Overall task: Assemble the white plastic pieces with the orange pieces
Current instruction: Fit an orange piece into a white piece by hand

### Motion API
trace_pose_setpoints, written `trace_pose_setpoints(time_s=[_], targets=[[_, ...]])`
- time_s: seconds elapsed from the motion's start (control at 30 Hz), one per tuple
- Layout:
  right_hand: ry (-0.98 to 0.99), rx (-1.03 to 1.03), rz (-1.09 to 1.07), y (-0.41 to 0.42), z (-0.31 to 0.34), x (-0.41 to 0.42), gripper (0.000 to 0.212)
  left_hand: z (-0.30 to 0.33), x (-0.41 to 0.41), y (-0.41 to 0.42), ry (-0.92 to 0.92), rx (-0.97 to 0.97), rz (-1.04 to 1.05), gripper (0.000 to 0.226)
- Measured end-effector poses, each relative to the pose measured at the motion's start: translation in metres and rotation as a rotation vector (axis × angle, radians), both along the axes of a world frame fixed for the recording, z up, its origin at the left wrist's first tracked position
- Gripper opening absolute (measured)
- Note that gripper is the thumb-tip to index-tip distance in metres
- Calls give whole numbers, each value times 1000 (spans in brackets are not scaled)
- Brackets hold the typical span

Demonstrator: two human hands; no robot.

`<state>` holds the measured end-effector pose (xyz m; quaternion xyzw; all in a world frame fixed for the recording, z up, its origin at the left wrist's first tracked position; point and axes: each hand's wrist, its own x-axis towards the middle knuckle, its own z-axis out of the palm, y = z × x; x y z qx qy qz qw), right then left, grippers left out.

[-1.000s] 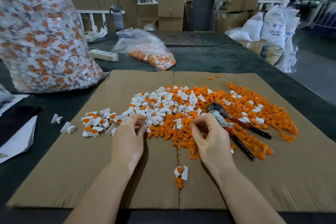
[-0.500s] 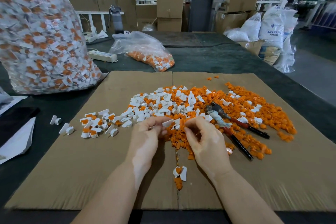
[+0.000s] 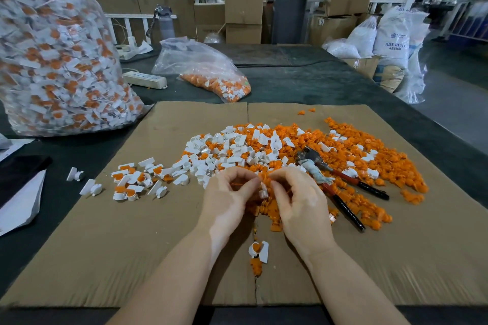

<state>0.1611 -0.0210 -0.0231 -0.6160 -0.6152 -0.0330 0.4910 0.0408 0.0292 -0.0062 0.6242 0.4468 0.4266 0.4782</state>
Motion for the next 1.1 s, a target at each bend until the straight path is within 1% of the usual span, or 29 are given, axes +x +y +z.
trace_pose_setpoints(time_s=[0.07, 0.17, 0.3, 0.37, 0.47, 0.57, 0.67, 0.7, 0.77, 0.87, 0.93, 1.1], targets=[[32, 49, -63, 1, 0, 2, 7, -1, 0, 1, 37, 37, 58, 11], [56, 87, -112, 0, 1, 3, 7, -1, 0, 3, 167, 138, 71, 15], [44, 92, -119, 0, 1, 3, 7, -1, 2, 4, 363, 289, 19, 6], [53, 87, -117, 0, 1, 3, 7, -2, 5, 7, 461, 358, 12, 17], [58, 91, -111, 0, 1, 3, 7, -3, 9, 10, 606, 404, -13, 28], [61, 87, -105, 0, 1, 3, 7, -4, 10, 11, 634, 408, -28, 28], [73, 66, -100, 0, 1, 4, 7, -4, 9, 9, 604, 406, -45, 9], [77, 61, -97, 0, 1, 4, 8, -4, 8, 8, 587, 398, -45, 7], [85, 61, -91, -1, 1, 4, 10, -5, 6, 7, 524, 364, -15, 10], [87, 62, -98, 0, 2, 2, 15, -3, 4, 4, 302, 264, 43, 7], [102, 48, -95, -1, 2, 1, 16, -3, 3, 1, 175, 189, 43, 8], [128, 13, -65, -1, 2, 1, 7, -7, 3, -3, -60, 20, 84, 5]])
